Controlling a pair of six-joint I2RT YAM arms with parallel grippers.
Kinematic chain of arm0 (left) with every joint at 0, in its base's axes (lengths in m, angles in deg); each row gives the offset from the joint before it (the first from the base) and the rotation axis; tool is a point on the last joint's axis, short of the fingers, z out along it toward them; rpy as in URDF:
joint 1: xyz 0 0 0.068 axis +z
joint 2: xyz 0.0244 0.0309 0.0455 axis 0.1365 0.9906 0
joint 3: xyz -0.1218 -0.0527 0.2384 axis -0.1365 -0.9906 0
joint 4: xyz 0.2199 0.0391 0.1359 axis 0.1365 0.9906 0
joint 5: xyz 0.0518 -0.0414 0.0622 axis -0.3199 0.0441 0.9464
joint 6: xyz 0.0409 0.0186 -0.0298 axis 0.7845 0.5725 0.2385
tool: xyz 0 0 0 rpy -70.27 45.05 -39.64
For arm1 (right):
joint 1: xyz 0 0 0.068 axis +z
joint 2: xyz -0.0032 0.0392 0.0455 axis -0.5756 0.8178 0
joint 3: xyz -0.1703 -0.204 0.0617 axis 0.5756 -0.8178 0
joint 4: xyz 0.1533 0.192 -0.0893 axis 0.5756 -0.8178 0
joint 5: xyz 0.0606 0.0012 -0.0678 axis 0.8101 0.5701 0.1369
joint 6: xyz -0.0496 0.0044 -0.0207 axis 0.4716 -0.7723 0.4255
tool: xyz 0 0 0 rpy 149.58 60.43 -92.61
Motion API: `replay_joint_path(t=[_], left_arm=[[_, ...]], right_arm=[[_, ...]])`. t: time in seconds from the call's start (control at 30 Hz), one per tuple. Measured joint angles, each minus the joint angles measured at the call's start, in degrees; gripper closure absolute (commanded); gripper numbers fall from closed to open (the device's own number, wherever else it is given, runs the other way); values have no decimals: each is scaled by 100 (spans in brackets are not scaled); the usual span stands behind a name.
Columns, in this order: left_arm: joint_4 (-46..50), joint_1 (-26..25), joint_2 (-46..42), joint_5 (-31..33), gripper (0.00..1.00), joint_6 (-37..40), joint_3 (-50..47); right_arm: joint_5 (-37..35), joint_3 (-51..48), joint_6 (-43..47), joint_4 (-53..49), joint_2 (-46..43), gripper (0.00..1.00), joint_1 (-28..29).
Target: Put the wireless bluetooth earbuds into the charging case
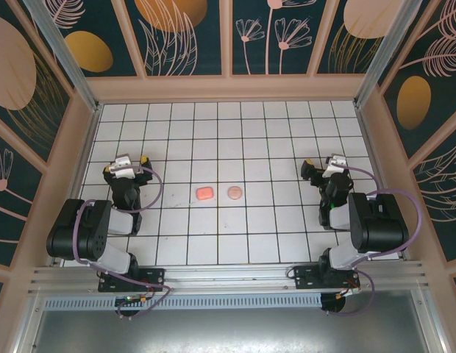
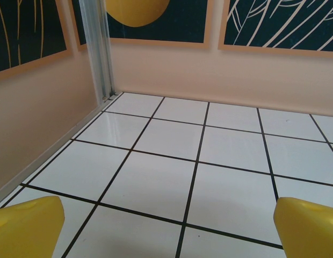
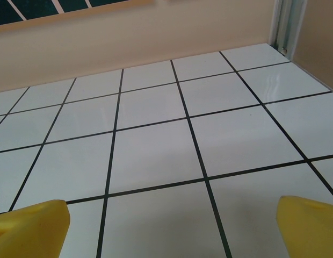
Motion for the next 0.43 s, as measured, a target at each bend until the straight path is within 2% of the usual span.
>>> replay_joint_path(t=[0.43], left_arm=[[-2,0,0,0,1,0,0]], right_arm=[[164,0,0,52,0,1,-7]])
